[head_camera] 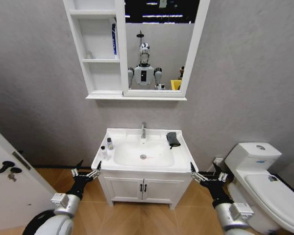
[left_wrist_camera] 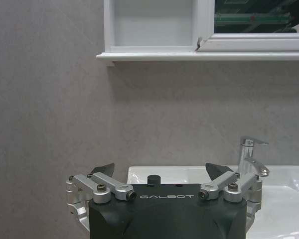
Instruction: Move facial cleanser and shampoo from washbasin to cabinet, then wipe washbasin with towel.
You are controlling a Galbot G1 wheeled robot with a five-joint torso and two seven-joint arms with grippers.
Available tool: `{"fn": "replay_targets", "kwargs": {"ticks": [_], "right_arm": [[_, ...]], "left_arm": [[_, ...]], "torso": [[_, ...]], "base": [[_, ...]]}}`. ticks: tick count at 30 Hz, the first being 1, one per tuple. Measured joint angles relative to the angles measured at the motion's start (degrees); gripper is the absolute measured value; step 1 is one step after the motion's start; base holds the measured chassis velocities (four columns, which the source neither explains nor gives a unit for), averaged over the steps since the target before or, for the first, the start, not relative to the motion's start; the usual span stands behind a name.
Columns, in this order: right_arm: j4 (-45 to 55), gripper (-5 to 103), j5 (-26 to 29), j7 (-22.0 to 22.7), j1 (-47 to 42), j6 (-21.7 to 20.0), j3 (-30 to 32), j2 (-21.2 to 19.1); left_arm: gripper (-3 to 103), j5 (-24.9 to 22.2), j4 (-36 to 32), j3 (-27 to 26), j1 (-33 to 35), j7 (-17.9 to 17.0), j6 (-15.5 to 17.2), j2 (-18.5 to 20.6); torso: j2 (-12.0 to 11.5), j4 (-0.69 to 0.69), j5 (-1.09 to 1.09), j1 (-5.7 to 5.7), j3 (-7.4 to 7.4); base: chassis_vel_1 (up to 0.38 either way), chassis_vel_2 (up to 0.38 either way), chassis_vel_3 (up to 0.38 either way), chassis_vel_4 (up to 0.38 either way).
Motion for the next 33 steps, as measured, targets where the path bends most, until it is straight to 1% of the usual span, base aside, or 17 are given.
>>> {"fn": "replay_targets", "kwargs": {"ticks": [2, 4, 5, 8, 12, 15, 16, 18, 19, 21, 22, 25, 26, 28, 29, 31, 33], "right_arm": [[-0.07, 100, -0.12, -0.01, -0.01, 0.08, 0.0, 0.08], [-0.12, 100, -0.17, 0.36, 0.07, 0.16, 0.0, 0.24], [-0.12, 100, -0.17, 0.36, 0.07, 0.16, 0.0, 0.24], [0.07, 100, -0.12, 0.99, 0.4, 0.16, 0.18, 0.31], [0.51, 100, 0.12, 1.3, 0.63, 0.09, 0.52, 0.3], [0.82, 100, 0.64, 1.83, 1.83, -0.5, 0.74, -0.04], [0.82, 100, 0.64, 1.83, 1.83, -0.5, 0.74, -0.04], [0.95, 100, 1.17, 1.86, 2.18, -0.73, 1.1, -0.32], [0.95, 100, 1.17, 1.86, 2.18, -0.73, 1.1, -0.32], [1.0, 100, 1.72, 1.88, 2.78, -0.8, 1.35, -0.43], [1.0, 100, 1.72, 1.88, 2.78, -0.8, 1.35, -0.43], [1.19, 100, 1.89, 1.96, 3.32, -0.62, 1.39, -0.57], [1.19, 100, 1.89, 1.96, 3.32, -0.62, 1.39, -0.57], [2.21, 100, 1.89, 1.95, 2.7, -0.41, 1.58, -0.57], [2.21, 100, 1.89, 1.95, 2.7, -0.41, 1.58, -0.57], [3.6, 100, 1.92, 1.96, 2.4, -0.31, 2.02, -0.54], [3.85, 100, 1.91, 1.98, 2.4, -0.29, 2.17, -0.52]], "left_arm": [[100, 0.28, 0.48, 0.22, 0.02, -0.04, -0.42, -0.18], [100, 1.01, 2.01, 0.9, -0.06, -0.04, -1.59, -0.64], [100, 1.01, 2.01, 0.9, -0.06, -0.04, -1.59, -0.64], [100, 2.51, 5.31, 2.39, -1.07, -0.05, -3.24, -1.71], [100, 3.26, 6.82, 3.38, -1.85, -0.05, -3.27, -2.02], [100, 5.34, 10.68, 5.09, -4.15, -0.14, -3.99, -2.5], [100, 5.34, 10.68, 5.09, -4.15, -0.14, -3.99, -2.5], [100, 6.6, 14.47, 6.19, -6.78, -1.15, -4.94, -2.81], [100, 6.6, 14.47, 6.19, -6.78, -1.15, -4.94, -2.81], [100, 7.23, 16.87, 6.94, -8.32, -1.43, -4.98, -2.76], [100, 7.23, 16.87, 6.94, -8.32, -1.43, -4.98, -2.76], [100, 8.01, 20.81, 7.23, -10.43, -2.01, -5.0, -2.7], [100, 8.01, 20.81, 7.23, -10.43, -2.01, -5.0, -2.7], [100, 8.25, 23.45, 7.15, -12.19, -2.84, -5.58, -2.7], [100, 8.25, 23.45, 7.15, -12.19, -2.84, -5.58, -2.7], [100, 8.29, 26.99, 7.04, -15.08, -4.18, -5.92, -2.66], [100, 8.25, 27.72, 7.04, -15.82, -4.42, -5.93, -2.62]], "torso": [[-0.01, 0.01, 0.0, 0.02, 0.0], [0.0, -0.01, 0.0, 0.01, 0.0], [0.0, -0.01, 0.0, 0.01, 0.0], [0.0, -0.02, -0.01, -0.04, -0.01], [0.04, -0.01, -0.02, -0.12, -0.03], [0.05, 0.0, 0.0, -0.13, -0.03], [0.05, 0.0, 0.0, -0.13, -0.03], [0.03, -0.01, -0.01, -0.08, -0.02], [0.03, -0.01, -0.01, -0.08, -0.02], [0.01, -0.02, -0.01, -0.03, -0.01], [0.01, -0.02, -0.01, -0.03, -0.01], [0.01, 0.0, 0.0, -0.03, -0.01], [0.01, 0.0, 0.0, -0.03, -0.01], [0.01, 0.0, -0.01, -0.04, -0.01], [0.01, 0.0, -0.01, -0.04, -0.01], [0.01, -0.01, -0.02, -0.05, -0.01], [0.01, -0.01, -0.02, -0.05, -0.01]], "base": [[-0.202, 0.193, 0.136, -0.105], [-0.145, 0.115, 0.093, -0.019], [-0.145, 0.069, 0.05, -0.019], [-0.039, 0.024, -0.013, -0.028], [0.051, -0.027, -0.031, 0.018], [0.047, -0.036, -0.024, 0.034], [0.0, 0.0, 0.0, 0.0], [0.0, 0.0, 0.0, 0.0], [0.0, 0.0, 0.0, 0.0], [0.0, 0.0, 0.0, 0.0], [0.0, 0.0, 0.0, 0.0], [0.0, 0.0, 0.0, 0.0], [0.0, 0.0, 0.0, 0.0], [0.0, 0.0, 0.0, 0.0], [0.0, 0.0, 0.0, 0.0], [0.0, 0.0, 0.0, 0.0], [0.0, 0.0, 0.0, 0.0]]}}
